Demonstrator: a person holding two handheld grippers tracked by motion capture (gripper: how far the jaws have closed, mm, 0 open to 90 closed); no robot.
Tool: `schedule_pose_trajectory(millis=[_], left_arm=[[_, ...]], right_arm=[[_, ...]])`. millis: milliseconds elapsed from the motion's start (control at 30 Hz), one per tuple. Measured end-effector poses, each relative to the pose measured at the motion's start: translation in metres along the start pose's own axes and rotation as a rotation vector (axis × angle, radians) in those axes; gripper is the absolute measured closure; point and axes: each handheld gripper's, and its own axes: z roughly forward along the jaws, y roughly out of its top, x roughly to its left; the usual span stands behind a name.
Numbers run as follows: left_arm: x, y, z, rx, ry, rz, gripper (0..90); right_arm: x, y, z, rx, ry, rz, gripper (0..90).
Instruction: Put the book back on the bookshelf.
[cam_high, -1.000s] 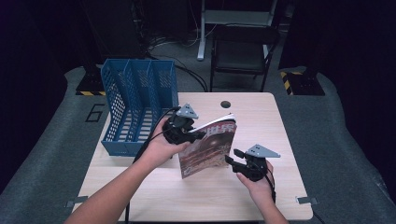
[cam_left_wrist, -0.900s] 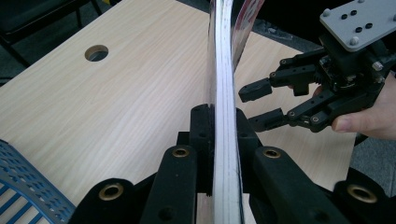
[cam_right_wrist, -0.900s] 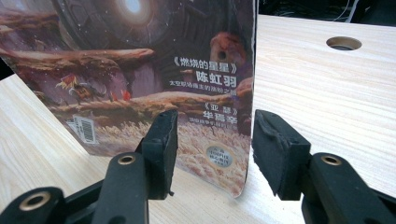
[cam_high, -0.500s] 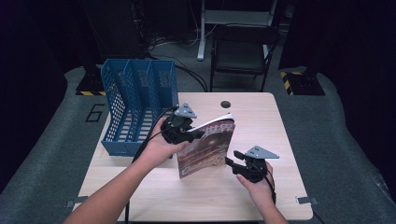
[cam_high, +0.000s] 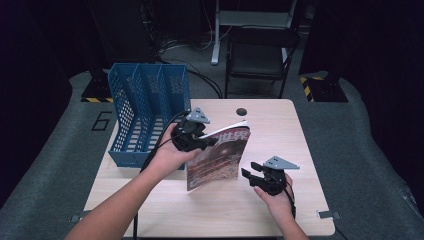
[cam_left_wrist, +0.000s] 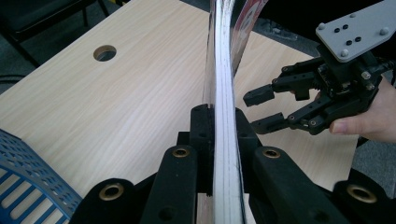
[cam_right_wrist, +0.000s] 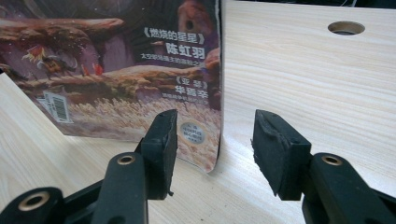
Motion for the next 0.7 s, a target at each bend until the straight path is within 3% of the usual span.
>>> schedule_pose_trajectory(millis=[233,700], left_arm=[[0.002,0.004,-0.002,0.007,0.008,-0.001,83.8],[0.007,0.008,-0.011,0.006,0.009,-0.040,83.8]], right_arm=[[-0.003,-0.001,0.000,0.011,-0.004,0.011,49.8],[-0.010,-0.006,0.004,0.031,0.000,0.048,49.7]])
